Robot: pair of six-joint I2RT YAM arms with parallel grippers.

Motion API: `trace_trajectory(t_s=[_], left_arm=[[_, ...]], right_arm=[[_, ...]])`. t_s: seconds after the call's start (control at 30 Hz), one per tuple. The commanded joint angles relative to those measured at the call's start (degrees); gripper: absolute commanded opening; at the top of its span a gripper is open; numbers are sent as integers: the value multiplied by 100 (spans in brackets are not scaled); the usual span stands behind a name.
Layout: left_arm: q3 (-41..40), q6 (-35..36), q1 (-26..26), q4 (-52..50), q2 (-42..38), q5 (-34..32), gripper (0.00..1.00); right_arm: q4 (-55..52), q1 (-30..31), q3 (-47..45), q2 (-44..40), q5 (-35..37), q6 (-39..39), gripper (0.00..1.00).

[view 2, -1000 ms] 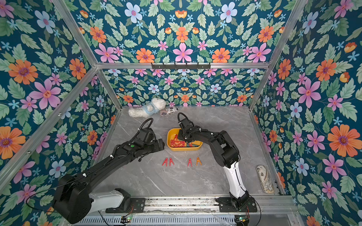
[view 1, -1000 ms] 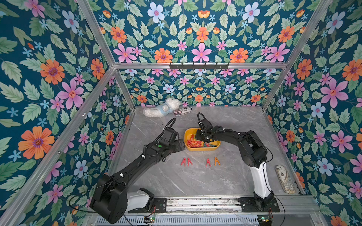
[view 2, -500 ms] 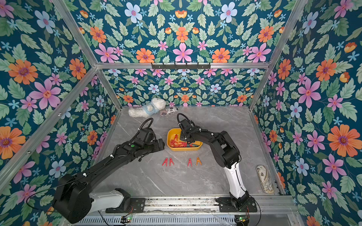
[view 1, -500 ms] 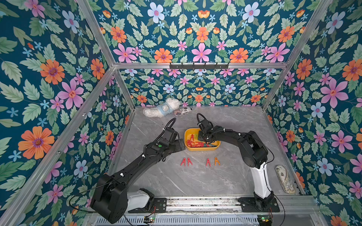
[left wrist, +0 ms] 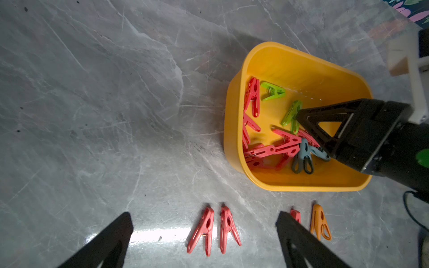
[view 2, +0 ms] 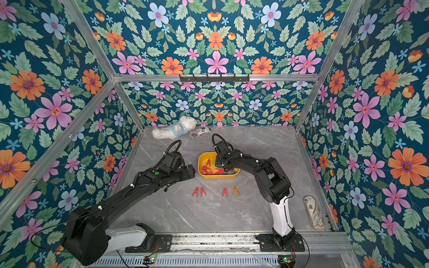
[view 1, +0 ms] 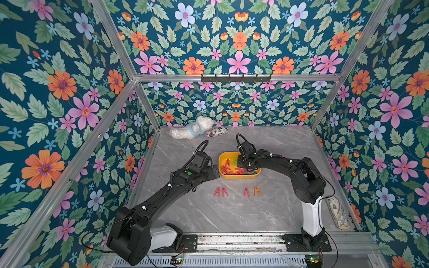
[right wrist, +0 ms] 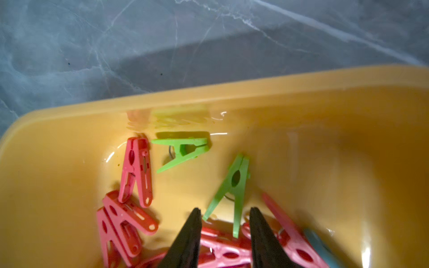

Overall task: Take the clothespins out of the storage box
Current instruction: Pick up the clothespin from the storage box.

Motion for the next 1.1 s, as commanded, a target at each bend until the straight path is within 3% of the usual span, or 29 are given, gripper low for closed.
trace_trajectory(t_s=[0.0, 0.37, 0.57, 0.83, 1.07], left_arm=[[-4, 25, 13, 109, -29, 19, 100], [-1, 25, 13, 93, -51, 10, 100], [-8, 16, 13, 91, -63, 19, 100], [-14, 16, 13, 109, -82, 37, 100], [22, 29, 13, 194, -49, 113, 100]], right_arm=[[-65, 3, -92, -20, -57, 115, 32], [15, -26, -35, 325, -98, 113, 27], [-162, -79, 199, 520, -5, 143, 18], [-241, -79, 209, 330, 39, 159, 3], [-338, -76, 176, -106, 48, 240, 0]])
